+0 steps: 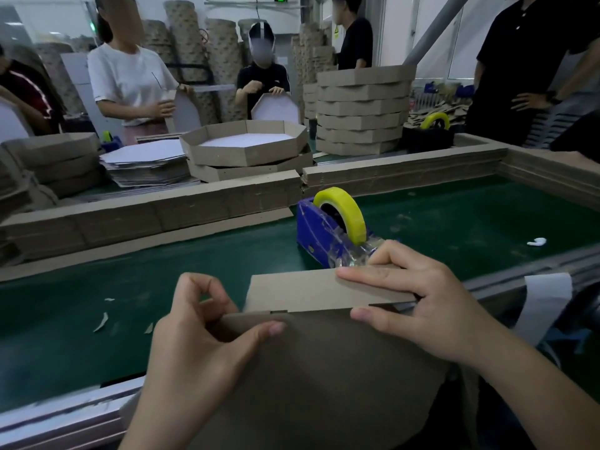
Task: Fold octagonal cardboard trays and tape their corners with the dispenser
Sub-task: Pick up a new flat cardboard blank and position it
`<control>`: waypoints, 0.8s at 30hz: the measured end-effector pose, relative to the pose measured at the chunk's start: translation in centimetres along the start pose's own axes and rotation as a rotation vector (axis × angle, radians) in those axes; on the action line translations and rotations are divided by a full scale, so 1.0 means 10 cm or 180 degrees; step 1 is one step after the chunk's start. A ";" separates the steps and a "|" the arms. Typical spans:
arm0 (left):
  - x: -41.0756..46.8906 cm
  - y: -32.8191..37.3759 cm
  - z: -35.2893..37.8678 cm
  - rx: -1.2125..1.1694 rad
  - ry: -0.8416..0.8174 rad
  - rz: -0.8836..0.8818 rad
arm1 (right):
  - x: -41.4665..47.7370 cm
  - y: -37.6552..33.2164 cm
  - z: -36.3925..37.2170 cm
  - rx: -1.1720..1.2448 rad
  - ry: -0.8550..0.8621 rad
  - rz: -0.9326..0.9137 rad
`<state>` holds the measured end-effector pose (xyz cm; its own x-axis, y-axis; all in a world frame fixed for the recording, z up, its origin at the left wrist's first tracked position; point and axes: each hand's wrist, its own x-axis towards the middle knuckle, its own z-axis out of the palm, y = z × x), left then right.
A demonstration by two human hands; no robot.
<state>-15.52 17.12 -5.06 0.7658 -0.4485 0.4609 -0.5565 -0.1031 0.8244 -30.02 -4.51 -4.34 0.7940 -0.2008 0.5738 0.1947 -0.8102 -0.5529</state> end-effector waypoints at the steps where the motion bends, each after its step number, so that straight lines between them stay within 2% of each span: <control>1: -0.01 -0.01 -0.01 -0.0015 -0.0001 -0.0019 | 0.00 0.00 0.02 0.0018 -0.0004 -0.0001; 7: -0.04 0.02 -0.03 0.0092 -0.0008 -0.0037 | 0.05 0.00 0.11 -0.0009 -0.0117 -0.0057; 15: -0.03 0.02 -0.13 0.0062 -0.0293 -0.0071 | 0.15 0.04 0.16 -0.0036 -0.0568 -0.0063; 19: -0.04 -0.03 -0.16 0.0128 -0.0386 0.0098 | 0.18 0.07 0.16 -0.0075 -0.0800 -0.0100; 24: -0.01 -0.06 -0.20 0.0609 -0.0752 0.0780 | 0.22 0.08 0.12 -0.0136 -0.1037 -0.0181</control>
<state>-14.63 19.04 -4.98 0.5197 -0.6702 0.5299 -0.7809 -0.1211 0.6128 -27.44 -4.91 -4.24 0.9263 0.0265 0.3759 0.2252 -0.8388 -0.4958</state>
